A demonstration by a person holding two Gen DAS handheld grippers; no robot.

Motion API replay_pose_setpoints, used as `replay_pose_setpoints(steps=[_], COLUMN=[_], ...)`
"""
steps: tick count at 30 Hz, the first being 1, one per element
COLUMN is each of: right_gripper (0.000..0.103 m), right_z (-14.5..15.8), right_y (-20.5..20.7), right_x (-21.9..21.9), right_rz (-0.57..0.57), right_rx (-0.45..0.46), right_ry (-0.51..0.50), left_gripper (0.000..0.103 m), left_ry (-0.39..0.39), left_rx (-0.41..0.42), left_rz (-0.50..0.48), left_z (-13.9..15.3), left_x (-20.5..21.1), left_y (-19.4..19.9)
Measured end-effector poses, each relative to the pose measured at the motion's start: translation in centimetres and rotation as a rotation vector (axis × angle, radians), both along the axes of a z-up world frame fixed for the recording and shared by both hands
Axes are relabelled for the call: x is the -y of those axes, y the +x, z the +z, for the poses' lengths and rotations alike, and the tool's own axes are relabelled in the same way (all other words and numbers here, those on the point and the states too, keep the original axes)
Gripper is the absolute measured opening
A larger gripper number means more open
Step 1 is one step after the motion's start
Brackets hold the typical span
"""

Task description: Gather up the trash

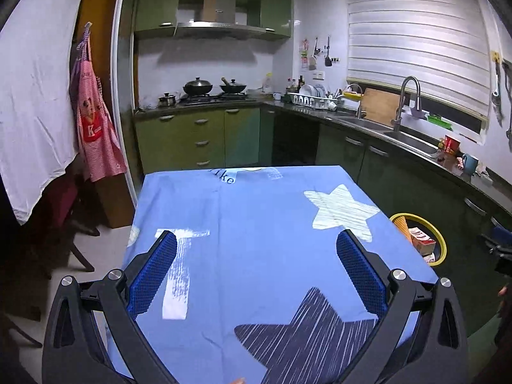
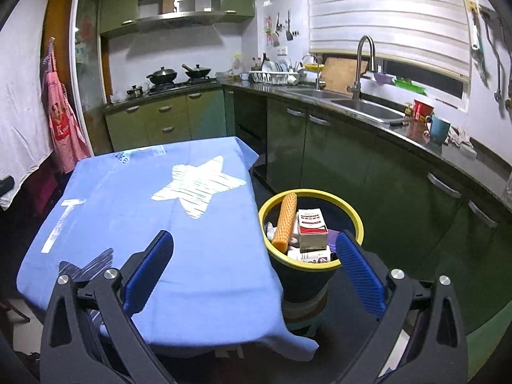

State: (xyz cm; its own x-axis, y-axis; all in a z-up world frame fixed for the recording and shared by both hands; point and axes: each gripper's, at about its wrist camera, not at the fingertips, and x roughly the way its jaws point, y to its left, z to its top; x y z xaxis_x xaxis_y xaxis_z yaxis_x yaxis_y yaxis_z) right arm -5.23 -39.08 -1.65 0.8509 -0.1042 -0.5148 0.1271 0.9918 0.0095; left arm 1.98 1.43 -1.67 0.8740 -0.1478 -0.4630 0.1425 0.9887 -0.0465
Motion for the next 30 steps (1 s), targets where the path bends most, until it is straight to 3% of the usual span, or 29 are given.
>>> replay_pose_setpoints(steps=[5,22,30], right_gripper=[0.097,0.097,0.097], right_z=[0.5,0.6,0.5], right_y=[-1.7,-2.1,-2.2], right_x=[-0.8,-0.2,-0.1], right_rz=[0.001,-0.016,-0.018], right_rx=[0.028,0.050,0.051], right_ry=[-0.012,0.011,0.012], left_gripper=[0.098,0.098,0.098], left_ry=[-0.080,-0.030,-0.041], left_rx=[-0.018,0.003,0.015], left_rz=[-0.058,-0.075,-0.078], left_z=[-0.7,0.6,1.1], left_x=[-0.6,2.5,2.5], left_y=[-1.3,-1.9,-2.2])
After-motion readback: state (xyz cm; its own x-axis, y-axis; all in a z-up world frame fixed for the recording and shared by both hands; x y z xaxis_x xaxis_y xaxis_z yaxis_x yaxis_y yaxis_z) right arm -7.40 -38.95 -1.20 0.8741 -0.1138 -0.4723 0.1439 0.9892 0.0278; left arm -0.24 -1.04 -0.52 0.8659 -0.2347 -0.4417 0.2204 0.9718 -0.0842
